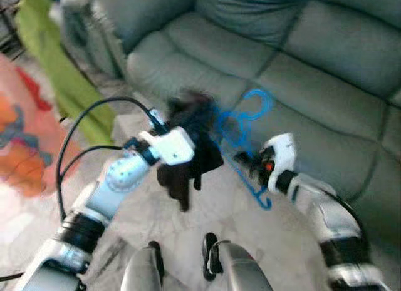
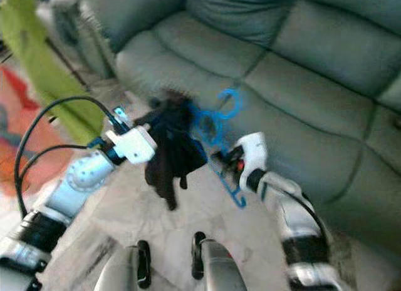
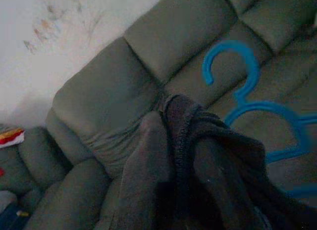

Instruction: Hang hanger

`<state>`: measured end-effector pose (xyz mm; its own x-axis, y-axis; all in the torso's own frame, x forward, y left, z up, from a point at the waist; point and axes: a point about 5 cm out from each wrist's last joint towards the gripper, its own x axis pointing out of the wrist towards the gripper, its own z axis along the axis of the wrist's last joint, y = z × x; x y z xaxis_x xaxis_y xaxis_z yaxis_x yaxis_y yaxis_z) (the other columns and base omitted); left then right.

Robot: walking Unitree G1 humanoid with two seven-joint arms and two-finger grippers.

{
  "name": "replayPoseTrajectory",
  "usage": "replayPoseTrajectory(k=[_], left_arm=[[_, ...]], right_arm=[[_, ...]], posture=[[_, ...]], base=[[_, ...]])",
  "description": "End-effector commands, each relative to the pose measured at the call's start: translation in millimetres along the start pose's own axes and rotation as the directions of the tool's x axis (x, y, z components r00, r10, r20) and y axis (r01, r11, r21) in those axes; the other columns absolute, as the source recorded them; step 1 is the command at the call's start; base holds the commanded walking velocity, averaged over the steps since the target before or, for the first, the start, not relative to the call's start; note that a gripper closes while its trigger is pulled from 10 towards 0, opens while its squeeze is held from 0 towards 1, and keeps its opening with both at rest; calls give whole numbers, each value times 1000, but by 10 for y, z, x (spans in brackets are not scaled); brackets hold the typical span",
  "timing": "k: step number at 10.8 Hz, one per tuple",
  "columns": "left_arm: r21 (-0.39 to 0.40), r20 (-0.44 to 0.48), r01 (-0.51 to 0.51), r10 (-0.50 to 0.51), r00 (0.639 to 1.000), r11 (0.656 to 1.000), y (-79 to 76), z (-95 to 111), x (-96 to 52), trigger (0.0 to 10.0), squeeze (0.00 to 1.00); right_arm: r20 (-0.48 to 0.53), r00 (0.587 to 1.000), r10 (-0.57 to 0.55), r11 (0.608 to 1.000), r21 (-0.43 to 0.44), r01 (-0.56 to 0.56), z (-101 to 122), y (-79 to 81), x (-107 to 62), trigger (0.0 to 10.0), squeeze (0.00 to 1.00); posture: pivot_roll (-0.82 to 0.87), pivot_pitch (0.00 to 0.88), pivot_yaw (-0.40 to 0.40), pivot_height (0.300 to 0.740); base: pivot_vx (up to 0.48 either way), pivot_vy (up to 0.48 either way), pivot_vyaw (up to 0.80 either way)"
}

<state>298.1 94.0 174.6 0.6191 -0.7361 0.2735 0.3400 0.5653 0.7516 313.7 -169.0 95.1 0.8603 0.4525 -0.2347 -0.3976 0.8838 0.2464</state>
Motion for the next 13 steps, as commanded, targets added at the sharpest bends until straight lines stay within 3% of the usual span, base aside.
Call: replayPoseTrajectory(k=[1,2,3,5,6,7,8,9,10,11,12,13], left_arm=[[-18,41,-9,10,999,1000,-52,81,-3,10000,0],[-44,-5,-30,30,1000,999,-126,13,-51,10000,0],[-122,-111,-87,73,991,989,-298,-138,-170,10000,0],[-146,-157,-67,44,987,987,-473,-184,-259,10000,0],[-141,-189,-87,59,980,986,-520,-196,-248,10000,0],[-139,-208,-85,55,977,987,-569,-207,-224,10000,0],[-141,-231,-79,45,972,987,-623,-228,-210,10000,0],[-131,-237,-92,59,970,987,-627,-226,-210,10000,0],[-115,-238,-132,101,966,985,-582,-213,-197,10000,0],[-96,-250,-196,167,954,976,-498,-229,-192,10000,0],[-70,-253,-251,226,941,966,-403,-244,-184,10000,0],[-53,-246,-262,242,939,964,-366,-237,-170,10000,0]], right_arm=[[183,969,-164,982,118,144,258,-167,-28,10000,0],[300,929,-217,953,270,136,412,-166,-26,10000,0],[407,887,-217,898,440,18,552,-86,-6,10000,0],[472,873,-124,834,526,-167,640,100,59,10000,0],[570,821,15,727,557,-400,833,364,91,10000,0],[622,772,126,653,534,-537,967,572,87,10000,0],[588,747,309,673,420,-609,998,825,80,10000,0],[452,768,455,774,226,-592,869,983,83,10000,0],[296,832,469,867,23,-497,709,949,121,10000,0],[248,869,427,904,-147,-402,677,833,136,10000,0],[319,902,290,953,-183,-242,759,630,169,10000,0],[386,901,199,976,-165,-145,846,502,153,10000,0]], posture=[[-74,240,-42,740],[-74,238,-40,740],[-70,237,-40,740],[-64,237,-45,740],[-60,236,-47,740],[-57,232,-50,740],[-58,228,-52,740],[-58,228,-52,740],[-60,227,-52,740],[-61,225,-52,740],[-62,224,-54,740],[-60,223,-55,740]], base=[[0,0,0],[0,0,0],[0,0,0],[0,0,0],[0,0,0],[0,0,0],[0,0,0],[0,0,0],[0,0,0],[0,0,0],[0,0,0],[0,0,0]])
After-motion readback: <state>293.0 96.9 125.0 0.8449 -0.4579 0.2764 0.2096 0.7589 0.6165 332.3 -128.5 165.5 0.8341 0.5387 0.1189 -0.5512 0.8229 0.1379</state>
